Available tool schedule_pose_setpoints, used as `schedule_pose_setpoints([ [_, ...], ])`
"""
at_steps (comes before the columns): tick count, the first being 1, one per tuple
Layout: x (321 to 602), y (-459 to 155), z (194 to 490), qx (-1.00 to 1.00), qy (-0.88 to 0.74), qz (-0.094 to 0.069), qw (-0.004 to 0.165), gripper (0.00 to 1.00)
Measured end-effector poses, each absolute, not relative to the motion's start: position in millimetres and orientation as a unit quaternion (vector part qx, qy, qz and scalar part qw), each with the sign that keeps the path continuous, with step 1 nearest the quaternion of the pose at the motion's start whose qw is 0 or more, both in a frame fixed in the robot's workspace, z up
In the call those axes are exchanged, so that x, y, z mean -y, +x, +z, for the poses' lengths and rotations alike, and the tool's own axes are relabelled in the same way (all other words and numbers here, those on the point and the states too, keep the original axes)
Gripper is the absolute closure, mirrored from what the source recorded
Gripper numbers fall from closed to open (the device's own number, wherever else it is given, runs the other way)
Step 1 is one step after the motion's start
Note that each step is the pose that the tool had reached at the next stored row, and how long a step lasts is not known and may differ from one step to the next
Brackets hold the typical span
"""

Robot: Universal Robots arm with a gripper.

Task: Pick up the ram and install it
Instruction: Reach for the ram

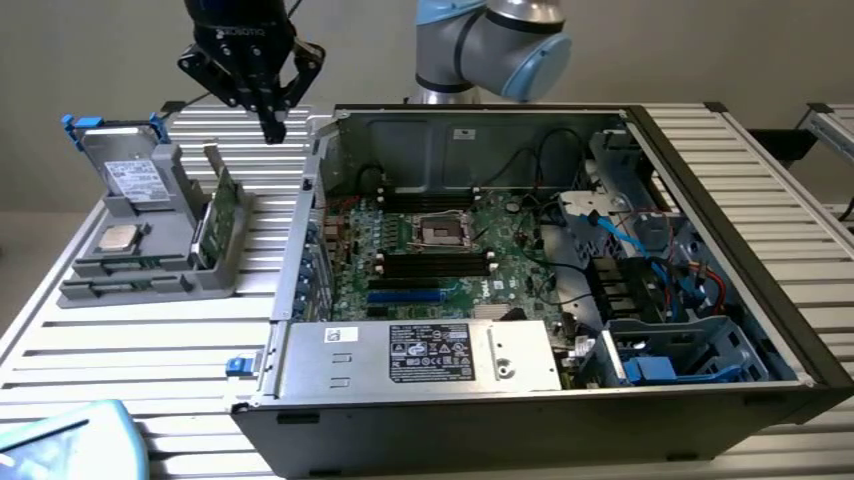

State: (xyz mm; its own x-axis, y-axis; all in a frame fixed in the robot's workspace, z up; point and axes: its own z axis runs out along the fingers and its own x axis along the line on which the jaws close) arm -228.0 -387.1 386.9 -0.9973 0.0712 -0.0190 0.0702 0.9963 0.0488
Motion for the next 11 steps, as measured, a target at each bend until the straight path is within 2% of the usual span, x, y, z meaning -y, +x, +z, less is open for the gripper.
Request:
schedule_pose_setpoints([
  [11, 387, -278, 385, -0.999, 0.035, 0.024, 0.01, 0.89],
])
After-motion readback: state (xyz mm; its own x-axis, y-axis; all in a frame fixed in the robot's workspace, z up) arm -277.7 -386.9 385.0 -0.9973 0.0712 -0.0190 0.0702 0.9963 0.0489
